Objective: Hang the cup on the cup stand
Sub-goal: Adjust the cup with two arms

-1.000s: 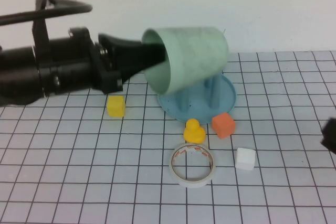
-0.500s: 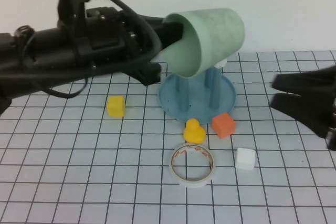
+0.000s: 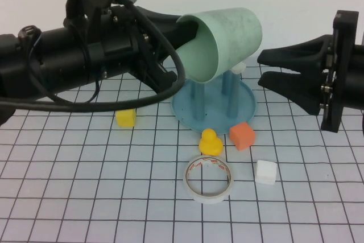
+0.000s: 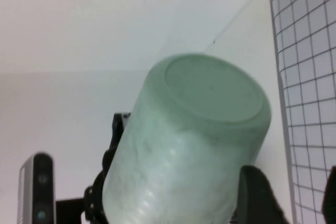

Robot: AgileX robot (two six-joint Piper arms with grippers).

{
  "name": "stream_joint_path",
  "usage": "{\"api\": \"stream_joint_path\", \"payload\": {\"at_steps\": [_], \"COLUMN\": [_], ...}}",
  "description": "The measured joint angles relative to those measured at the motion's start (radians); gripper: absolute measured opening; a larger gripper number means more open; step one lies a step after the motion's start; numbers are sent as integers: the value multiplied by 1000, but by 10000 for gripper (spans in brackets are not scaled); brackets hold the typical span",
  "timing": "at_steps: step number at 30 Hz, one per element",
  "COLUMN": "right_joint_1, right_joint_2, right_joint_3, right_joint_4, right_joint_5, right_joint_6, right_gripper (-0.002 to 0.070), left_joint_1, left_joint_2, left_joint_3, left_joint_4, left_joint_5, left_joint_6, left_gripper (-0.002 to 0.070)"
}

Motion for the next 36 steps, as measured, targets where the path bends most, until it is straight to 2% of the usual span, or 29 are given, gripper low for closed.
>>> {"api": "stream_joint_path", "payload": {"at_steps": [21, 22, 24, 27, 30, 36], "right_joint_1": [0, 0, 0, 0, 0, 0], "right_joint_2": [11, 13, 15, 15, 15, 17], "right_joint_3": [-3, -8, -22, -31, -39, -40], "right_joint_4": [2, 2, 2, 2, 4, 4], "right_joint_5": [-24, -22, -13, -13, -39, -72], "right_joint_6": [53, 44, 15, 6, 6, 13], "right_gripper": [284, 295, 372, 446, 474, 486], "left_joint_1": [0, 0, 0, 0, 0, 0], "left_joint_2": [0, 0, 0, 0, 0, 0], "left_joint_3": [0, 0, 0, 0, 0, 0], "left_joint_4": [-3, -3, -3, -3, -3, -3], "left_joint_5": [-23, -23, -23, -23, -23, 13], "left_joint_6": [262, 276, 306, 325, 328, 337], "left_gripper": [6, 6, 6, 6, 6, 6]}}
